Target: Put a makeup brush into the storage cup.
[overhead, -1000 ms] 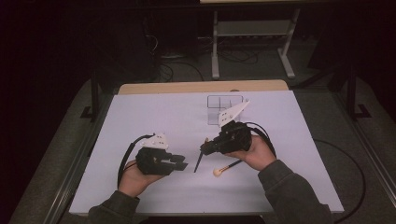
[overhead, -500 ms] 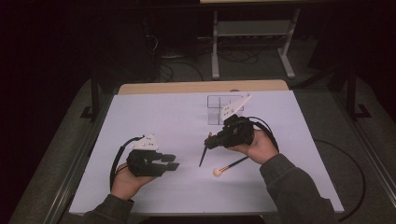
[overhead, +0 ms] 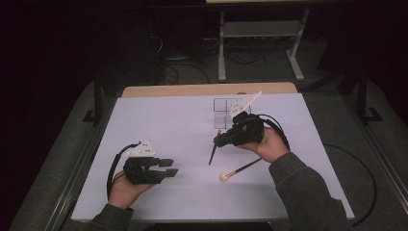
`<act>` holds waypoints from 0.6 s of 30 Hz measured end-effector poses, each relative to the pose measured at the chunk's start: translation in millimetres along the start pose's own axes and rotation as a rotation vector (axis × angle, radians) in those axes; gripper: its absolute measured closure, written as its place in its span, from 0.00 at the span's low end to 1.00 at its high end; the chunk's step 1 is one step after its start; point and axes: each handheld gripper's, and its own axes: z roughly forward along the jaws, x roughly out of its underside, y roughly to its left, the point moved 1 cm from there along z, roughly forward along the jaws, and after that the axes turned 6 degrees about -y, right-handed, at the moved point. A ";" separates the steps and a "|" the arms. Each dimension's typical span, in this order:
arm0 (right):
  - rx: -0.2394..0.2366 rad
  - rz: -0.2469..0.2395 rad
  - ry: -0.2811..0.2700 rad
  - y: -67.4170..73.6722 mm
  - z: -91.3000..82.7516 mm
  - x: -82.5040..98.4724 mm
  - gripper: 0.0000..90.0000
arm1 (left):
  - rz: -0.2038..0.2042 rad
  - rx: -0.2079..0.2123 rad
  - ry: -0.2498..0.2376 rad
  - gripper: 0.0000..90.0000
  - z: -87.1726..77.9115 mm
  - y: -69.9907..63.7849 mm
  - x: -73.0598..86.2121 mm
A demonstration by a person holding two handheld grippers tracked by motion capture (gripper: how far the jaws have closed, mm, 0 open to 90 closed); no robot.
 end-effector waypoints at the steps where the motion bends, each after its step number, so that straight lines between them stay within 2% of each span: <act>1: 0.001 0.006 0.005 -0.9 -1.6 -0.5 0.92 | 0.002 -0.004 0.002 0.64 -0.7 0.6 0.3; 11: 0.044 0.000 0.011 -9.6 -16.2 -6.2 0.92 | 0.001 -0.050 -0.005 0.62 -10.7 3.6 6.9; 18: 0.065 0.009 0.010 -15.6 -23.6 -7.5 0.92 | -0.008 -0.065 -0.012 0.60 -14.9 6.9 10.5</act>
